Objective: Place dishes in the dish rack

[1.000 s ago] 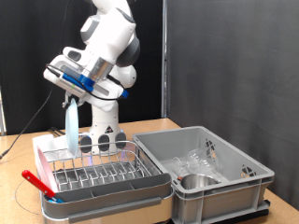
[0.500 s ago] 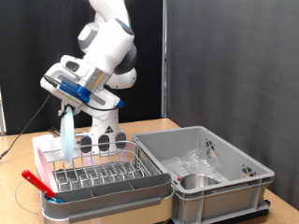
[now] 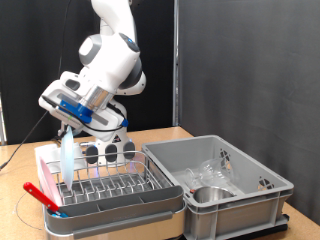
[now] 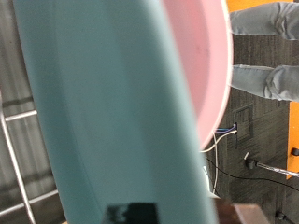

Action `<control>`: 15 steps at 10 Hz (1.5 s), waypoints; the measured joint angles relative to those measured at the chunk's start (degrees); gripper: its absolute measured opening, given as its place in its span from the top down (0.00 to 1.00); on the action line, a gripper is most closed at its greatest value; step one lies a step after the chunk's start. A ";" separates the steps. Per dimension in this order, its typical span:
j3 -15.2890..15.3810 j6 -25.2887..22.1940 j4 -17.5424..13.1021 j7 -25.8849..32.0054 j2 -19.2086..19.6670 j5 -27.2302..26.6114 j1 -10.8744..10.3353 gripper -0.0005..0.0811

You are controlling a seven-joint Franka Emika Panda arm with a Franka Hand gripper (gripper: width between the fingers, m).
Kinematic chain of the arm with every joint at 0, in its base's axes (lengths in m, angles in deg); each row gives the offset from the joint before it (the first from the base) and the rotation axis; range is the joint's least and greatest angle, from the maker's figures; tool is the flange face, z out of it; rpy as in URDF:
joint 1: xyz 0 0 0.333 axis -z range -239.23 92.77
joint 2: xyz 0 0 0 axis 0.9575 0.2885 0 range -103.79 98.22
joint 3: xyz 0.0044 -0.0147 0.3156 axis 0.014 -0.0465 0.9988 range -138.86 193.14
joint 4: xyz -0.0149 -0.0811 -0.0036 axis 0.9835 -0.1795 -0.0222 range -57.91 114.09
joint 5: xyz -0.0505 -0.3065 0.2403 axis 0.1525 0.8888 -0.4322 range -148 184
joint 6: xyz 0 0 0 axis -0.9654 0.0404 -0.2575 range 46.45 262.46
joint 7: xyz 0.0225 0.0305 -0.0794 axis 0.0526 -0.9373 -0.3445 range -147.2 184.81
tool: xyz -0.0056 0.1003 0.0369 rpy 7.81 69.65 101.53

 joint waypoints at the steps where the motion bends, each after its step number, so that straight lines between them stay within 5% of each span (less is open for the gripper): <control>1: -0.01 0.64 0.00 -0.16 0.71 0.00 0.13 0.95; 9: -0.07 2.76 -1.02 -5.83 6.11 3.15 0.83 0.95; 15: -0.08 3.77 -3.10 -4.33 8.53 2.87 0.89 0.95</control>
